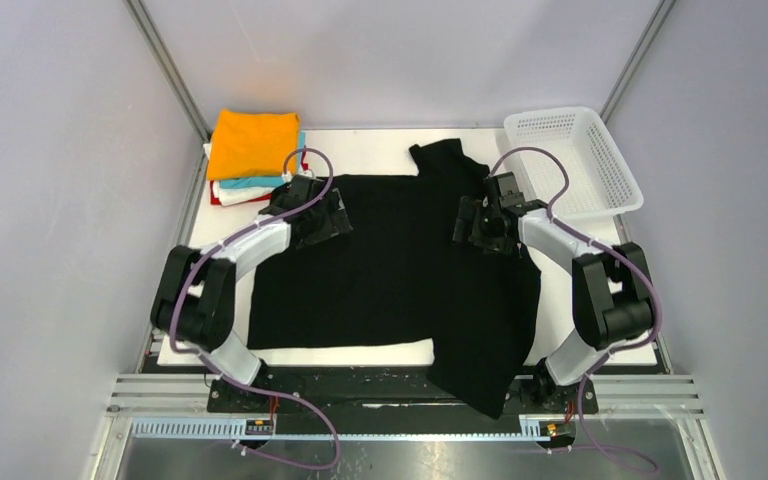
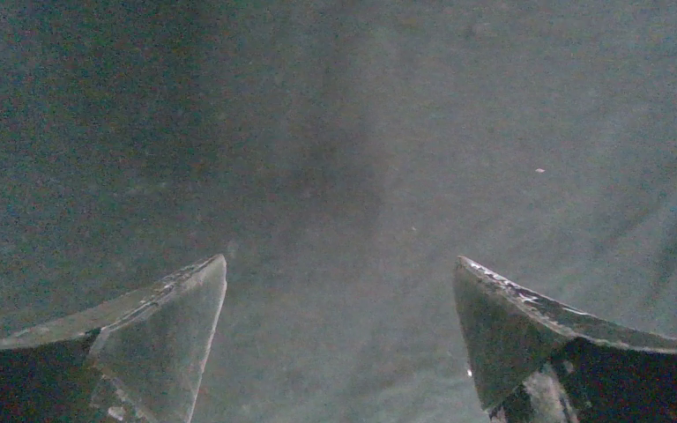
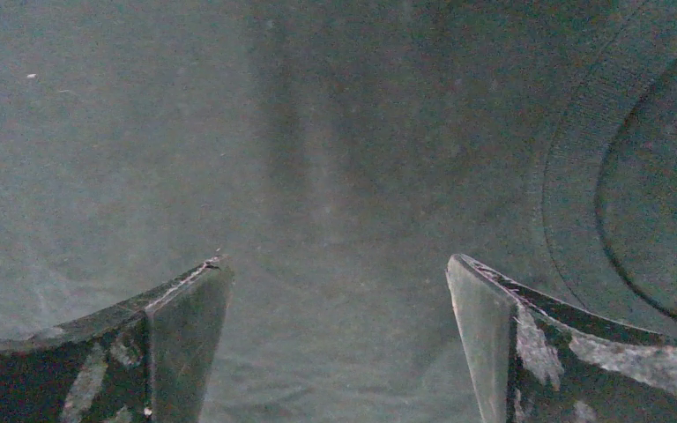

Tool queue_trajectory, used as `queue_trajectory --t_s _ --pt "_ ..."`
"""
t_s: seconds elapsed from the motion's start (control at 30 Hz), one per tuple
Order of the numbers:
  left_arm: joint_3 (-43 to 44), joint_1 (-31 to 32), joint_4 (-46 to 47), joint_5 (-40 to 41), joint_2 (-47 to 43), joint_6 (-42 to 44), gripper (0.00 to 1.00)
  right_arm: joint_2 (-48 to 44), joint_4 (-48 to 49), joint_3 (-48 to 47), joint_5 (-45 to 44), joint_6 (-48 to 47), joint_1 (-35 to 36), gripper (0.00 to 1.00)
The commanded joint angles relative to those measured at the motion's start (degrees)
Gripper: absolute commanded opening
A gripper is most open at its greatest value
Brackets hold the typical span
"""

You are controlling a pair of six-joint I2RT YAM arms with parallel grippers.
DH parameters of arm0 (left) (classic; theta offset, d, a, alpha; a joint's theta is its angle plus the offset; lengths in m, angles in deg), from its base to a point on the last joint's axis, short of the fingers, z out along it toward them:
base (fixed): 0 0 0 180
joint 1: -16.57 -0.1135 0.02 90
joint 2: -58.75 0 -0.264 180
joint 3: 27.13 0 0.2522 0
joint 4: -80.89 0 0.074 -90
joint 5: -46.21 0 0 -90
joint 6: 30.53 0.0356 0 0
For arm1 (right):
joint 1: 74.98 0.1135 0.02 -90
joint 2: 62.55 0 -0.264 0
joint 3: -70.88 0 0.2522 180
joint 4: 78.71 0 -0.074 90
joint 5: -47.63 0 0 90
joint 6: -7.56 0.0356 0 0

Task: Fold and stack the t-shirts
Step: Flatten out the tshirt

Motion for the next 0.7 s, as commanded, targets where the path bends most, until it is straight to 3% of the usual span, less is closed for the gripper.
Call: queue_trajectory --t_s 0.0,0.43,0.67 --pt "4.5 -0.5 1.6 0.8 6.3 -1.2 0.99 5.2 -0.1 -2.0 1.4 2.7 0.3 0.99" --pt "20.4 -5.8 -1.6 -3.2 23.6 -1.1 0.99 19.0 -4.5 -15.8 -1.1 2.6 0.0 1.0" --pt "33.7 -7.6 -6.7 -3.5 31.5 0.6 0.99 24.7 -7.0 -26.5 -3.1 2.2 -1.9 1.0"
